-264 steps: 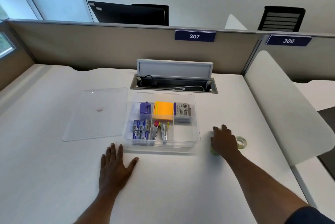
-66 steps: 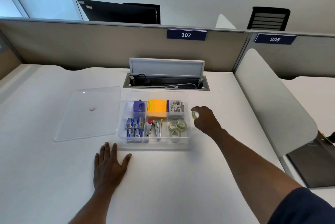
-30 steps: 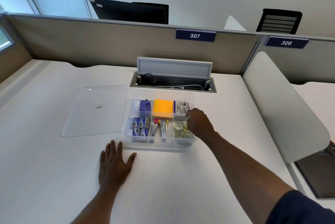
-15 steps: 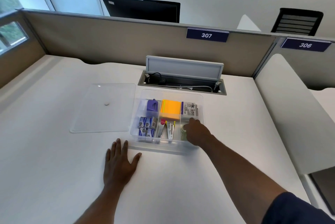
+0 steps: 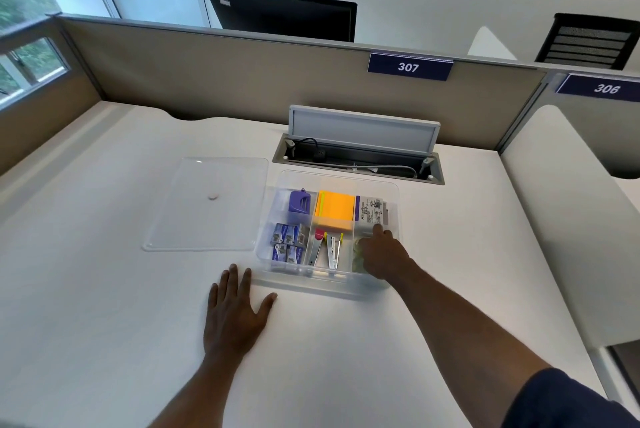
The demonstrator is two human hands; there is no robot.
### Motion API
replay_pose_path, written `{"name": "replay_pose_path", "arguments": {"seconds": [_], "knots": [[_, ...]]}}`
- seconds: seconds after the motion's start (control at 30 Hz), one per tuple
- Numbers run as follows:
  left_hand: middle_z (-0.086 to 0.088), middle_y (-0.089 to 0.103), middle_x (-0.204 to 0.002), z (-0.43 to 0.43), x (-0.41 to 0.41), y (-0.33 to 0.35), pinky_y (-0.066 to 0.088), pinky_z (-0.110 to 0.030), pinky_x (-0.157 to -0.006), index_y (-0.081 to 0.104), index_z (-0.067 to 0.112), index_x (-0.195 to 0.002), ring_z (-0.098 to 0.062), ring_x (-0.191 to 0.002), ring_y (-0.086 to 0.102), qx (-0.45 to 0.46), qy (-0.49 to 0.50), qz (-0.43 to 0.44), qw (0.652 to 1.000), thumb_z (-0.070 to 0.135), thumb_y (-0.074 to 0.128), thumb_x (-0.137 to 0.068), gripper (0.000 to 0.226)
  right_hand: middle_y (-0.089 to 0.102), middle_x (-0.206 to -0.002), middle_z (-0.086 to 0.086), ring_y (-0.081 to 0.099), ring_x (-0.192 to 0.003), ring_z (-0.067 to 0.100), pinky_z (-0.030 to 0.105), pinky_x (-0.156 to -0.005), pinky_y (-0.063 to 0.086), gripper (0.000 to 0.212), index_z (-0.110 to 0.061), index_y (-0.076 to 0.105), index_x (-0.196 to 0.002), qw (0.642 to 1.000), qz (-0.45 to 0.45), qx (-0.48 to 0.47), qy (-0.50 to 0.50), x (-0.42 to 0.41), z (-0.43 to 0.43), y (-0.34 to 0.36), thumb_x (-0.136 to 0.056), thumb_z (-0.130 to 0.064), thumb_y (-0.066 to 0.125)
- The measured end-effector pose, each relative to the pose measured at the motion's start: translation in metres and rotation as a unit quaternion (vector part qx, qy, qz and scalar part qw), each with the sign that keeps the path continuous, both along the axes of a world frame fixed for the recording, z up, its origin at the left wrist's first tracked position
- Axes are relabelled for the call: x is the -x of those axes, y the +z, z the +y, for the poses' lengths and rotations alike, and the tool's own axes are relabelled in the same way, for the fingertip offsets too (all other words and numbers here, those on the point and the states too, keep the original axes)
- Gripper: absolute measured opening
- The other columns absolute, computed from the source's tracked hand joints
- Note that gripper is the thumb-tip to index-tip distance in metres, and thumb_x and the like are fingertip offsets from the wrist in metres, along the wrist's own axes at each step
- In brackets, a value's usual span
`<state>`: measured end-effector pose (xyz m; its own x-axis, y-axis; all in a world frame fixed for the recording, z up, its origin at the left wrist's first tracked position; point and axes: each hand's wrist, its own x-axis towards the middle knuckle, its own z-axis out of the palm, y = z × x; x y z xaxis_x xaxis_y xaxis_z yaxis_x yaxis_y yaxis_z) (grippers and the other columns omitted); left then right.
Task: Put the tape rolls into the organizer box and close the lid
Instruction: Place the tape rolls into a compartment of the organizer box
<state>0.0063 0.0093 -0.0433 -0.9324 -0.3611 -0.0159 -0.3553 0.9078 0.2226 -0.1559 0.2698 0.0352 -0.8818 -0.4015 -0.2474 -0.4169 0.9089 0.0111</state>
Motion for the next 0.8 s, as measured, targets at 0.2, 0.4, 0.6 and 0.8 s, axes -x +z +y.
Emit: {"name": "replay_pose_path", "arguments": {"seconds": [0.2, 0.4, 0.6, 0.8], "knots": [[-0.01, 0.024, -0.159, -0.0002, 0.0004, -0.0006, 0.017, -0.042, -0.12, 0.029, 0.019, -0.148, -0.025, -0.147, 0.02, -0.001, 0.001, 0.003, 1.0, 0.075, 0.018, -0.083, 0.086, 0.038, -0.138, 0.022, 0.056, -0.113, 0.037, 0.044, -0.096, 0.052, 0.036, -0.011, 0.056, -0.127, 0.999, -0.011, 0.034, -0.028, 0.0008, 0.0002, -0.0023, -0.092, -0.01, 0.049], [-0.01, 0.024, -0.159, -0.0002, 0.0004, -0.0018, 0.017, -0.042, -0.12, 0.029, 0.019, -0.148, -0.025, -0.148, 0.019, -0.002, 0.001, 0.005, 1.0, 0.074, 0.021, -0.083, 0.085, 0.054, -0.119, 0.018, 0.064, -0.102, 0.036, 0.046, -0.088, 0.056, 0.032, -0.009, 0.051, -0.124, 0.993, 0.006, 0.095, -0.073, 0.002, 0.0022, -0.0052, -0.092, -0.007, 0.051], [-0.01, 0.024, -0.159, 0.0002, 0.0006, -0.0018, 0.017, -0.042, -0.12, 0.029, 0.019, -0.148, -0.025, -0.148, 0.019, -0.001, 0.0, 0.008, 1.0, 0.074, 0.02, -0.083, 0.085, 0.063, -0.116, 0.015, 0.061, -0.107, 0.032, 0.044, -0.09, 0.054, 0.04, -0.009, 0.048, -0.127, 0.988, 0.021, 0.126, -0.092, 0.0019, 0.002, -0.008, -0.088, -0.009, 0.055], [-0.01, 0.024, -0.159, -0.0004, 0.0005, -0.0032, 0.017, -0.042, -0.12, 0.028, 0.02, -0.148, -0.025, -0.148, 0.018, -0.001, -0.001, 0.008, 1.0, 0.074, 0.021, -0.084, 0.084, 0.063, -0.115, 0.014, 0.059, -0.106, 0.031, 0.042, -0.088, 0.055, 0.037, -0.009, 0.052, -0.123, 0.986, 0.026, 0.128, -0.103, 0.0003, -0.0012, -0.01, -0.086, -0.009, 0.054]]}}
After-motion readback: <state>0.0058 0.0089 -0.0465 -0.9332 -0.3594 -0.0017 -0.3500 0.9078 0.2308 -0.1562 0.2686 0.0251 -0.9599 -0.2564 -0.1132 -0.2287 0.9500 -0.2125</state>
